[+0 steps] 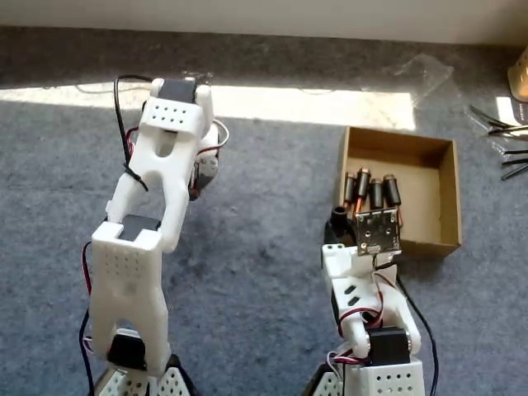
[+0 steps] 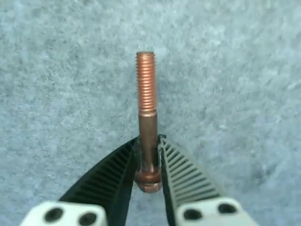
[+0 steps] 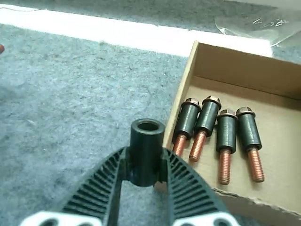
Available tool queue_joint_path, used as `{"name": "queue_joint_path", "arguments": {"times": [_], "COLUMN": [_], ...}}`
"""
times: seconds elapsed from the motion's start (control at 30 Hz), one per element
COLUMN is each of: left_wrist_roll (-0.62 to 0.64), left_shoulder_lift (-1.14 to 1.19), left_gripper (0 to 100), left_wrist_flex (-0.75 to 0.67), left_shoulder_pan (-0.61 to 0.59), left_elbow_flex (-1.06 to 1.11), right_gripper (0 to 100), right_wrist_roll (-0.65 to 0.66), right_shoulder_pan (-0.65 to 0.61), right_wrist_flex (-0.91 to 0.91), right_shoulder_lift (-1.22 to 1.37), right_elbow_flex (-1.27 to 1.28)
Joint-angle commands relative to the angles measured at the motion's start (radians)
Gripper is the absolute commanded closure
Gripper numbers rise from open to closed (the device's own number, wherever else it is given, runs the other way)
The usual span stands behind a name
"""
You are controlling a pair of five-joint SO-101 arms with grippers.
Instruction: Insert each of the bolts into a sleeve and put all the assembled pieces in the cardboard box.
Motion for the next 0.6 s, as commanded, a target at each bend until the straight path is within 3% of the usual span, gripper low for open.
{"name": "queue_joint_path", "arguments": {"times": [0.0,0.17,0.3,0.47,0.57], "left_wrist_roll": [-0.233,-0.522,-0.868,-1.094,-1.39], "left_shoulder_lift": [-0.122,-0.142,-0.14,-0.139,-0.139], "left_gripper": [99,99,99,99,99], "left_wrist_flex": [0.006,0.006,0.006,0.005,0.008], "left_shoulder_pan": [-0.041,-0.113,-0.134,-0.128,-0.122], "left_elbow_flex": [0.073,0.093,0.096,0.094,0.16], "right_gripper": [99.3,99.3,99.3,99.3,99.3], "right_wrist_roll": [0.002,0.002,0.002,0.002,0.002], "right_shoulder_pan": [0.01,0.01,0.01,0.01,0.01], "right_wrist_flex": [-0.033,-0.033,-0.033,-0.033,-0.033], "right_shoulder_lift": [-0.01,-0.01,-0.01,-0.01,-0.01], "right_elbow_flex": [-0.016,-0.016,-0.016,-0.016,-0.016]}}
